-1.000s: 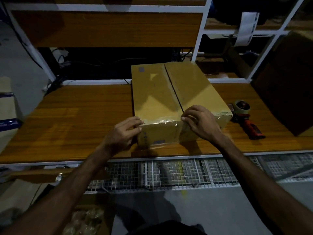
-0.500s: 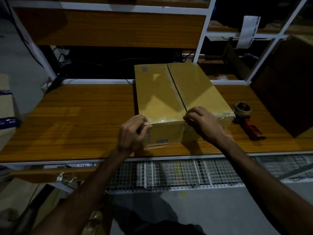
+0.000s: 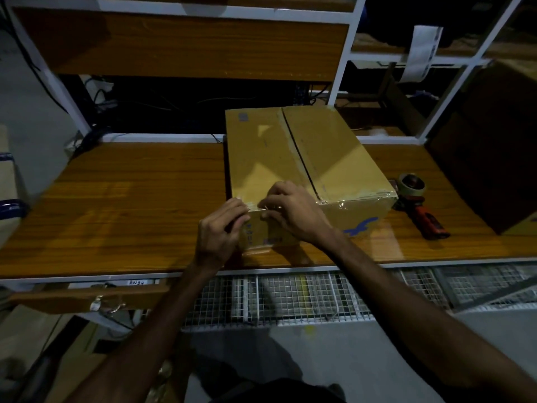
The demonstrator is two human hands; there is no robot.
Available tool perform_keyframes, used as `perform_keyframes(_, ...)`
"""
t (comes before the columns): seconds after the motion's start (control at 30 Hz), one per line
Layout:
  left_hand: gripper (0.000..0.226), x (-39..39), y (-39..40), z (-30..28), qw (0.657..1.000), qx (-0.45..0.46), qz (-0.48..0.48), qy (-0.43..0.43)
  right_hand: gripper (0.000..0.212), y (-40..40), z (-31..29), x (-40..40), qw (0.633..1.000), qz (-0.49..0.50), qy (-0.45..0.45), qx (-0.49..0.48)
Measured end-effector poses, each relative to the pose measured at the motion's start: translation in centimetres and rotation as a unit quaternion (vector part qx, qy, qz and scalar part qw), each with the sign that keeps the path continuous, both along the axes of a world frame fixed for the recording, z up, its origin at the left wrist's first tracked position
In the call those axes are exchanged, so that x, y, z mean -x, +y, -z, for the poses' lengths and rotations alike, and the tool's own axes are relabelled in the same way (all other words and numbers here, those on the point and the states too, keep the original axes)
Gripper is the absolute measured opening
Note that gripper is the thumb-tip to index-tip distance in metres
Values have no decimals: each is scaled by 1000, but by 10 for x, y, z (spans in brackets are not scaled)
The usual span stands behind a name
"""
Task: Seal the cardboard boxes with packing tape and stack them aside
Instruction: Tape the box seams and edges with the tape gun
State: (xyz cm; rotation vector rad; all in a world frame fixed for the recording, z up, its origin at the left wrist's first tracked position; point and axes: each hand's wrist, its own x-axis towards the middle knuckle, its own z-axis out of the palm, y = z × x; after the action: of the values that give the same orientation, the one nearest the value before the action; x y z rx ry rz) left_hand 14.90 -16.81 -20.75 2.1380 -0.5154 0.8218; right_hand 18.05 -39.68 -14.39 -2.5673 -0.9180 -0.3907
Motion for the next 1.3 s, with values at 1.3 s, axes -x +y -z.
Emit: perform_keyframes(1.3, 31, 26, -39, -1, 988, 34, -146, 20, 39, -233, 19, -21, 996, 59, -72, 7)
